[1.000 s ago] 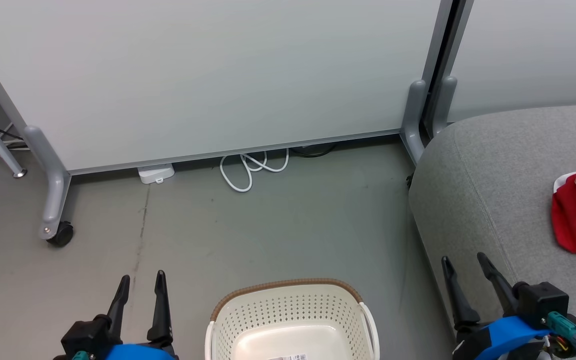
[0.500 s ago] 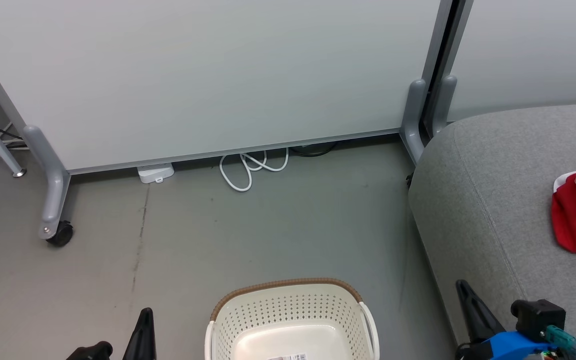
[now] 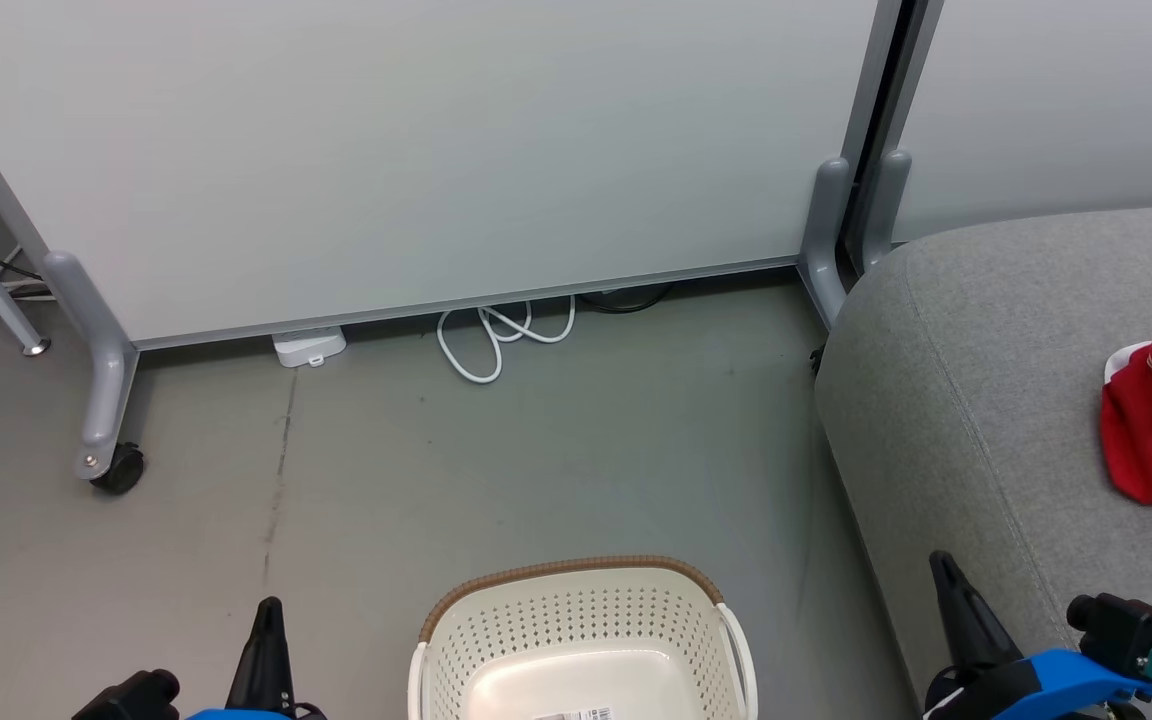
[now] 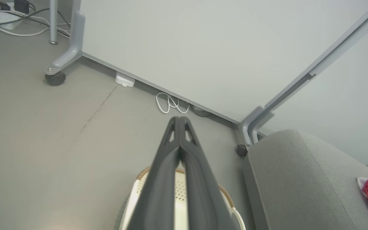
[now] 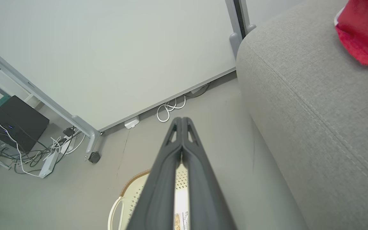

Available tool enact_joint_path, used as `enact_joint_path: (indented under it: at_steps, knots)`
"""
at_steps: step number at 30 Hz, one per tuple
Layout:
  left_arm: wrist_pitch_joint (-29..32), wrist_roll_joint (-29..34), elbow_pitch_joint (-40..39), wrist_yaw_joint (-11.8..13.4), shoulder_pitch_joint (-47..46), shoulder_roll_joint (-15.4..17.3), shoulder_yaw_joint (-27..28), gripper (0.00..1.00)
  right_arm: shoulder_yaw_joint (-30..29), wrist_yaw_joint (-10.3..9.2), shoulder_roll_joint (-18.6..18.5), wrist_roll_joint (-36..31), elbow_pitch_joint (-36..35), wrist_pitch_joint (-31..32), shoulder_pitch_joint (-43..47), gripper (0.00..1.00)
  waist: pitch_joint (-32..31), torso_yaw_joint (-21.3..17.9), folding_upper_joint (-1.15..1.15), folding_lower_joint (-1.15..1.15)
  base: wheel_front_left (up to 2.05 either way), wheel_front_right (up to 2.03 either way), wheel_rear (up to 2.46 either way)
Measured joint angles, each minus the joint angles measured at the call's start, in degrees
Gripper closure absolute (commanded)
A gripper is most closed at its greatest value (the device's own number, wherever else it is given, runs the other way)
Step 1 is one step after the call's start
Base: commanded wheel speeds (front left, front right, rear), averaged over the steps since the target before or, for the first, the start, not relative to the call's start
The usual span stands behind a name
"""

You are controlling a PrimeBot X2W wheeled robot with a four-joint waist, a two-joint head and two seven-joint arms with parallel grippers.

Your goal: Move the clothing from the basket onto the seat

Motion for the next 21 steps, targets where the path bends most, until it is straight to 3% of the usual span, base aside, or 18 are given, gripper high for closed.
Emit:
enact_joint_path:
  at_steps: [21]
  knots:
    - [4.52, -16.41, -2.30, 0.00, -2.26, 0.01, 1.81, 1.00, -1.32, -0.01, 0.00, 18.11, -0.36, 2.54, -1.47, 1.00, 0.02, -0.23, 0.00, 0.00, 0.00, 0.00, 0.00]
